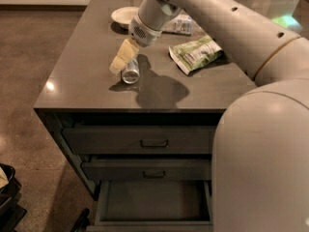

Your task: Place redbull can into bottom drawer

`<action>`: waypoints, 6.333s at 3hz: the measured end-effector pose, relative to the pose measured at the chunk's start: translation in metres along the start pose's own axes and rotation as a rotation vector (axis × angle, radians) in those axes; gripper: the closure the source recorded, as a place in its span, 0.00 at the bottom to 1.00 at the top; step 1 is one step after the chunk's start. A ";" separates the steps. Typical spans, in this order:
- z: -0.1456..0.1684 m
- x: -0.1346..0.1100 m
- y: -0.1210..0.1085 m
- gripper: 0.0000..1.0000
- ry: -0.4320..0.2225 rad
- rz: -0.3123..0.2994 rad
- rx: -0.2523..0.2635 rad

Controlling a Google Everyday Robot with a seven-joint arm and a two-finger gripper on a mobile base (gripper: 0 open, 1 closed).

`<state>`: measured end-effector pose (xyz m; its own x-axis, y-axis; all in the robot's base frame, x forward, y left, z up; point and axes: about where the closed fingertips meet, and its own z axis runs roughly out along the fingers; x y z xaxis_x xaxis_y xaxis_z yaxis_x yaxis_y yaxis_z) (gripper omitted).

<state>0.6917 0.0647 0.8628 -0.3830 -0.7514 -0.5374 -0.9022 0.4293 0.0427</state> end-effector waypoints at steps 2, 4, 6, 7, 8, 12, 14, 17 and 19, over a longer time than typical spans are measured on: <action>0.021 0.013 -0.005 0.00 0.023 0.015 0.017; 0.022 0.013 -0.005 0.42 0.023 0.015 0.017; 0.022 0.013 -0.005 0.89 0.023 0.015 0.017; 0.019 0.011 -0.005 1.00 0.023 0.015 0.017; -0.003 0.035 0.000 1.00 0.033 0.038 -0.049; -0.171 0.218 0.106 1.00 -0.062 0.452 -0.194; -0.164 0.220 0.113 1.00 -0.057 0.448 -0.189; -0.076 0.313 0.172 1.00 -0.317 0.707 -0.180; 0.047 0.409 0.188 1.00 -0.205 0.916 -0.210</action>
Offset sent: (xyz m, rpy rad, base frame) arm 0.0088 -0.0082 -0.0367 -0.0417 -0.0186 -0.0476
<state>0.3748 -0.1379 0.6118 -0.9325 -0.0585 -0.3564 -0.2951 0.6924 0.6585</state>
